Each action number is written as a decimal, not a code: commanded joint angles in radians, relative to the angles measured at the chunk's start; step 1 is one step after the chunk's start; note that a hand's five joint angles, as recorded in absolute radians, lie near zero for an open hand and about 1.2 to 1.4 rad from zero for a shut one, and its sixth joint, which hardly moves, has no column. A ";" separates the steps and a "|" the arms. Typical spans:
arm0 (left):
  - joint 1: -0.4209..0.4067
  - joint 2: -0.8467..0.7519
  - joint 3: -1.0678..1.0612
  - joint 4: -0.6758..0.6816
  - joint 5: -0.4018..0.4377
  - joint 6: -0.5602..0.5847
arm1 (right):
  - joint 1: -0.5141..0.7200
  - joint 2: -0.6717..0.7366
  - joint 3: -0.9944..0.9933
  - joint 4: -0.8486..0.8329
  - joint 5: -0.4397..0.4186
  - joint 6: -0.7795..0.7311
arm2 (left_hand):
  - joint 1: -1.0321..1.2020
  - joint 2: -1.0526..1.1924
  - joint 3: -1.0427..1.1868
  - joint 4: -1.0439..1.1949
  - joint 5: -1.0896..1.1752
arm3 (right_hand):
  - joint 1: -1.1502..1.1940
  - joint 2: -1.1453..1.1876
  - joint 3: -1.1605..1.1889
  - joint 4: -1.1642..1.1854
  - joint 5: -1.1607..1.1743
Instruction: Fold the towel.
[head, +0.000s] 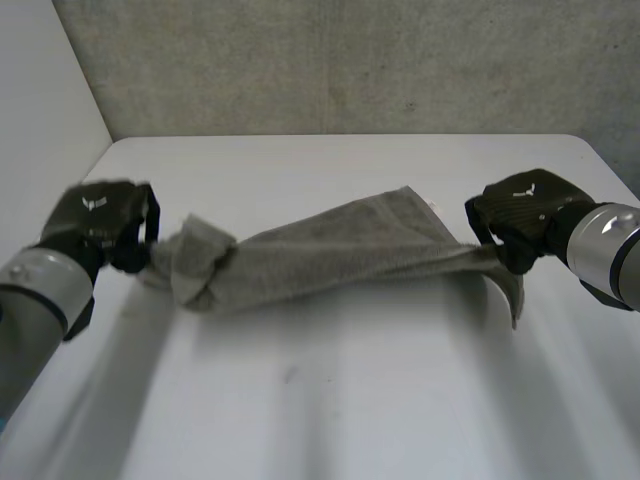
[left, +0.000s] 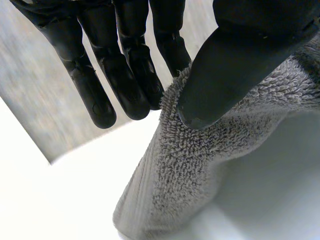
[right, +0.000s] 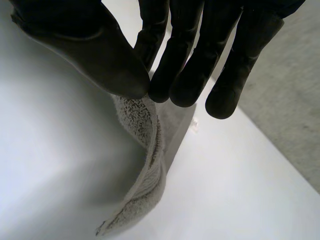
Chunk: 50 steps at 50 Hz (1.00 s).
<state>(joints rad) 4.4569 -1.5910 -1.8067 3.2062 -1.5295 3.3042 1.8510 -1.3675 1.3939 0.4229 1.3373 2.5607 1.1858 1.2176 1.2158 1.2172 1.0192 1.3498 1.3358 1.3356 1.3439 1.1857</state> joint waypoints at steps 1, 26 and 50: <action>0.002 -0.034 -0.028 -0.104 0.005 0.002 | 0.017 0.093 -0.036 0.115 0.017 -0.134 | 0.211 0.179 0.180 0.179 0.202 | 0.046 0.060 0.061 0.052 0.036; -0.038 -0.238 0.718 0.250 -0.098 -0.552 | 0.071 0.196 -0.571 -0.557 0.156 0.366 | 0.211 0.179 0.180 0.179 0.202 | 0.046 0.060 0.061 0.052 0.036; 0.019 -0.547 0.244 0.236 -0.110 -0.365 | 0.103 0.340 0.032 -0.282 -0.044 0.041 | 0.211 0.179 0.180 0.179 0.202 | 0.046 0.060 0.061 0.052 0.036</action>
<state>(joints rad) 4.4473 -2.0405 -1.5295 3.4329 -1.6385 2.8663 1.9564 -1.1145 1.3122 0.1693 1.2897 2.6105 1.1909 1.2181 1.2164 1.2175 1.0234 1.3519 1.3402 1.3356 1.3480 1.1857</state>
